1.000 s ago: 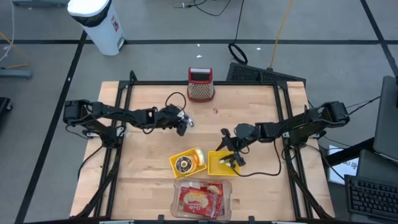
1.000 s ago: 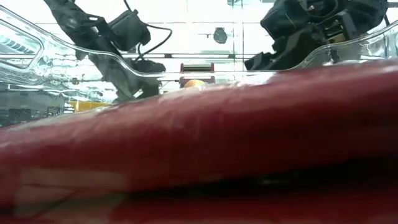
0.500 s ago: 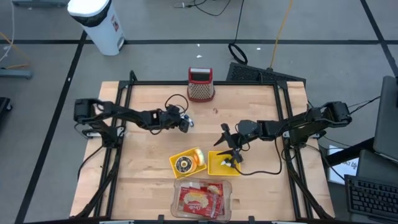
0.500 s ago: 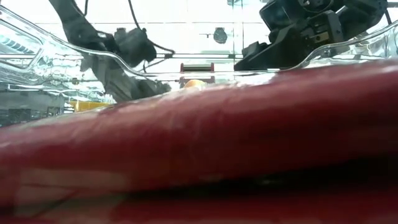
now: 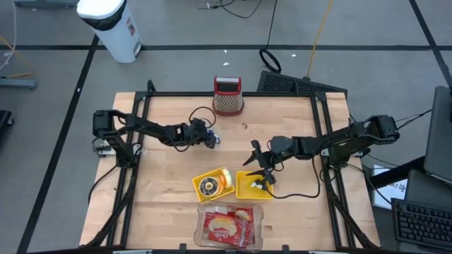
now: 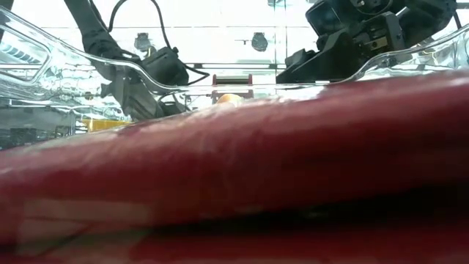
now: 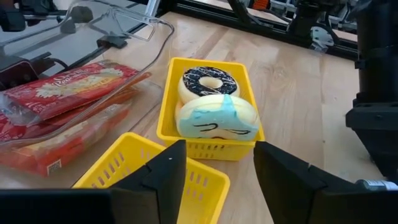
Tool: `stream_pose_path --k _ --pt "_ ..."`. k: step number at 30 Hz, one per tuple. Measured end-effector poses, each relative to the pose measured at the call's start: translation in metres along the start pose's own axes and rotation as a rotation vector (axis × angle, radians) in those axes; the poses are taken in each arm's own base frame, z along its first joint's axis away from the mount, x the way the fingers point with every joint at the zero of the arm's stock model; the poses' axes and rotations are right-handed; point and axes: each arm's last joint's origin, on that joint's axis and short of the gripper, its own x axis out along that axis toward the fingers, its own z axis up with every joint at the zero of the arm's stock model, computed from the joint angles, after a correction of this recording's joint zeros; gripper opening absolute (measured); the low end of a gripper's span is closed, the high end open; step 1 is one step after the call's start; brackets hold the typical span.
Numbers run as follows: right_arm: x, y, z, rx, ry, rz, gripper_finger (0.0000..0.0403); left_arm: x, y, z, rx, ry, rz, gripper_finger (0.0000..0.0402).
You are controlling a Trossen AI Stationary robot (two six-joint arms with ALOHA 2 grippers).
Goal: Pick & Place Food Item
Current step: Put the dark green food coloring bottle into the right yellow bin
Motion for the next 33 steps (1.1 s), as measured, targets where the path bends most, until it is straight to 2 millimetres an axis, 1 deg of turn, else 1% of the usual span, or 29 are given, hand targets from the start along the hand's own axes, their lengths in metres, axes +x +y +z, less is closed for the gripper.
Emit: stream_pose_path --k 3,6,9,14,18,22,26,29,33 --pt "0.0 0.0 0.0 -0.004 0.0 0.0 0.0175 0.0 0.002 -0.002 0.035 0.029 0.02 0.0224" --pt "0.0 -0.001 0.0 -0.006 0.004 -0.021 0.0175 0.0 0.004 -0.003 0.044 0.046 0.029 0.0207" --pt "0.0 -0.002 -0.001 -0.005 0.017 -0.053 0.0172 0.0 0.004 -0.004 0.056 0.048 0.035 0.0171" --pt "0.0 -0.002 -0.001 -0.005 0.022 -0.073 0.0172 0.0 0.006 -0.005 0.065 0.052 0.048 0.0094" --pt "0.0 -0.002 -0.001 -0.006 0.021 -0.073 0.0171 -0.001 0.006 -0.005 0.078 0.061 0.037 0.0052" --pt "0.0 -0.002 -0.001 -0.006 0.018 -0.074 0.0171 -0.011 0.003 0.0 0.105 0.075 -0.027 0.005" --pt "0.0 -0.002 -0.001 -0.018 0.021 -0.076 0.0171 -0.031 -0.001 0.006 0.102 0.128 -0.163 0.0064" --pt "0.0 -0.002 -0.001 -0.067 0.024 -0.077 0.0169 -0.05 -0.011 0.015 0.11 0.09 -0.295 0.007" --pt "0.0 -0.004 0.0 -0.119 0.033 -0.136 0.0167 -0.071 -0.027 0.015 0.139 0.069 -0.473 0.0058"
